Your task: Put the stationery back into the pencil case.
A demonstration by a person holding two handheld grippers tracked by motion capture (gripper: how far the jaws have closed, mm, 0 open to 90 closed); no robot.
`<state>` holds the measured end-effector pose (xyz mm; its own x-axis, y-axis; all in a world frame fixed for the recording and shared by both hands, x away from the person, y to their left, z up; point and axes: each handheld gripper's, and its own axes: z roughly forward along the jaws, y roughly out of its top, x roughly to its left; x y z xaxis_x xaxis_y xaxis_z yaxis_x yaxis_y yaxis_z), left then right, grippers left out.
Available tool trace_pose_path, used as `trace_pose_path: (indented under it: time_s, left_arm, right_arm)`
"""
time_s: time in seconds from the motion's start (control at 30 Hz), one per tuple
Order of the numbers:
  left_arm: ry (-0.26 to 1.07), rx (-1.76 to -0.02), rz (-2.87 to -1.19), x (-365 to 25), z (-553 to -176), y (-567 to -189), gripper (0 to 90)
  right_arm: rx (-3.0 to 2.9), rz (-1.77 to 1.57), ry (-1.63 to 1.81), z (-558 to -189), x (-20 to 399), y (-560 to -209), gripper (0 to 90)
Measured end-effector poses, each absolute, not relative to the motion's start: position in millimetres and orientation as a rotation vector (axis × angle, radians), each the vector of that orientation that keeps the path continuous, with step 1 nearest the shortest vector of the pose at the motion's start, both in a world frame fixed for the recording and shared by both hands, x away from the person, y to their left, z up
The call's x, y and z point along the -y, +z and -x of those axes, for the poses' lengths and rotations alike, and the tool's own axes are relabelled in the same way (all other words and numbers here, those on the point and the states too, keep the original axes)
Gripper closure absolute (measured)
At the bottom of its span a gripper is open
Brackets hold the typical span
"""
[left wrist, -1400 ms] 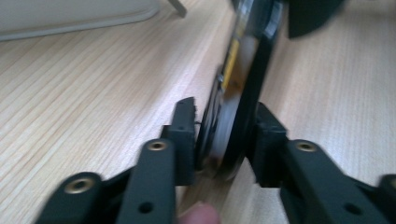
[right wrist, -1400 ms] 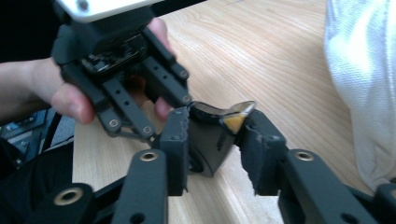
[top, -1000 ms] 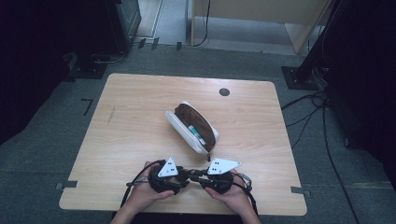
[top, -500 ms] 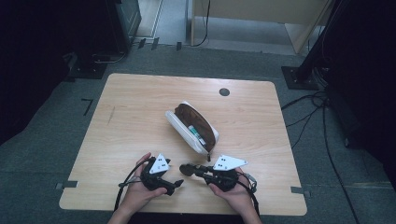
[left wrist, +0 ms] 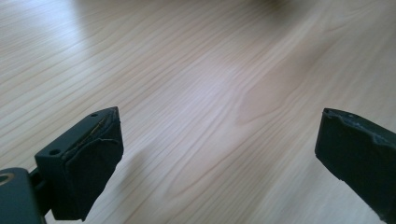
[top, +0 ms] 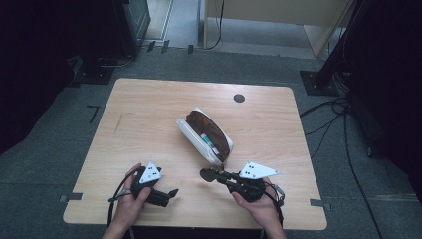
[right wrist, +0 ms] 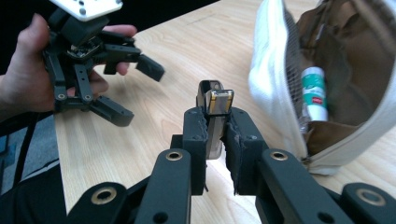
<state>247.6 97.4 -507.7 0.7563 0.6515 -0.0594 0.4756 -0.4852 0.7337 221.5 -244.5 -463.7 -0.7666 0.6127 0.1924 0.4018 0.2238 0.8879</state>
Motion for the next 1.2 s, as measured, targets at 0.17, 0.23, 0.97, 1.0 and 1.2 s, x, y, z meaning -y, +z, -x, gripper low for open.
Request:
trace_pose_path:
  time_s: [0.17,0.23,0.97,1.0,1.2]
  left_arm:
    - [0.332,-0.914,-2.162,-117,-246,-511,1.5]
    - [0.342,-0.956,-2.162,-123,-247,-513,1.5]
    - [0.483,-1.193,-2.130,-157,-256,-519,1.5]
    - [0.487,-1.193,-2.134,-156,-256,-519,1.5]
    - [0.487,-1.194,-2.131,-156,-256,-520,1.5]
  right_arm:
    - [-2.272,-0.964,1.587,-221,248,-454,79.1]
    - [-2.265,-0.966,1.591,-220,249,-449,79.1]
    - [-2.151,-0.977,1.619,-226,259,-409,79.1]
    - [-2.137,-0.982,1.617,-228,260,-406,79.1]
    - [-2.077,-1.015,1.618,-235,265,-397,79.1]
